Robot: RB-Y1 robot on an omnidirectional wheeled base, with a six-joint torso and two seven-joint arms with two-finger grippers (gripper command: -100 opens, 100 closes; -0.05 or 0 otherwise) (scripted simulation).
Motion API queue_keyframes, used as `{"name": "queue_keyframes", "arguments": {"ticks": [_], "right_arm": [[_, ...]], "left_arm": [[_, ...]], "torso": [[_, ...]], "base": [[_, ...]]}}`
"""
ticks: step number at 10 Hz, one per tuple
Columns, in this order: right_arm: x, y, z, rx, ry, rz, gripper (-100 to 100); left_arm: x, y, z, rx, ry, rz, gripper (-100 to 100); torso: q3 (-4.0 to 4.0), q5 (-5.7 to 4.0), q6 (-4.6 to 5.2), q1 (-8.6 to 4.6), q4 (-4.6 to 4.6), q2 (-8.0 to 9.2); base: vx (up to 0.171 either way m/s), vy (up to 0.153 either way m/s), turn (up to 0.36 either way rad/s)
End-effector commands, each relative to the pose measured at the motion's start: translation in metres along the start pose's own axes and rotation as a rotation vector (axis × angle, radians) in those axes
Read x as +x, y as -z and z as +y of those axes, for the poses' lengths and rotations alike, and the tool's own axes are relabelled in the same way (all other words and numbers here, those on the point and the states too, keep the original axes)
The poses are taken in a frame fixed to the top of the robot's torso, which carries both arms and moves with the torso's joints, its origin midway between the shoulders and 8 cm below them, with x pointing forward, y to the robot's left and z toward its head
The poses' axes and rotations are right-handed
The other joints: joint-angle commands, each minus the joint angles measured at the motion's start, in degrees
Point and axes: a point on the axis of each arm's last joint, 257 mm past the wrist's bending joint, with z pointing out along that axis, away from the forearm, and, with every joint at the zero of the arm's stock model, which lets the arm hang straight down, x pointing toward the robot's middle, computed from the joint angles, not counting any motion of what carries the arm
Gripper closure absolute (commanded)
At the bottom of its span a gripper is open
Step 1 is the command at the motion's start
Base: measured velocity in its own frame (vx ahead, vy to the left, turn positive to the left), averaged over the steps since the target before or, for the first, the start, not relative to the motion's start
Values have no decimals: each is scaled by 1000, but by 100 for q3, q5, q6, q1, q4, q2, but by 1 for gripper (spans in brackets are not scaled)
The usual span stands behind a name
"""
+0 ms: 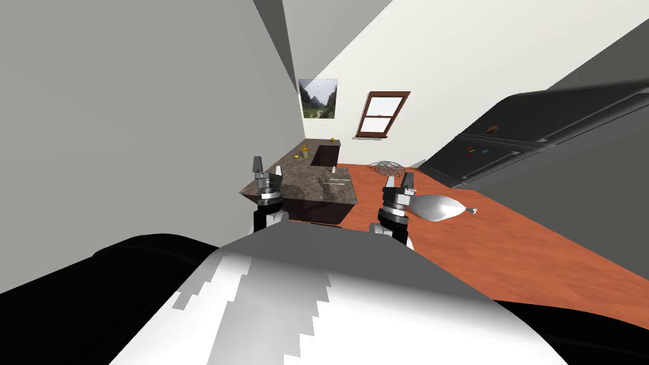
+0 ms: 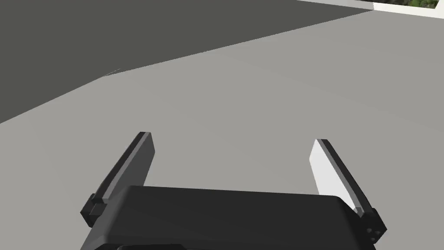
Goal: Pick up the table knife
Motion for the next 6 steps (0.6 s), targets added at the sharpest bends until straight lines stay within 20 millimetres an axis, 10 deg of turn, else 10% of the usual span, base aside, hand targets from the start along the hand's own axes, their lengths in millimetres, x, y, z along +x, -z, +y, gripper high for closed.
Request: {"name": "queue_keyframes", "arguments": {"ticks": [1, 6], "right_arm": [[4, 2, -4, 6, 23, 46, -100], [9, 11, -27, 37, 115, 179, -100]], "left_arm": [[0, 0, 0, 0, 0, 0, 0], [0, 0, 0, 0, 0, 0, 0]], "torso": [[0, 0, 0, 0, 0, 0], [6, -2, -2, -8, 2, 10]], "base": [[-8, -3, 87], [-29, -15, 129]]}}
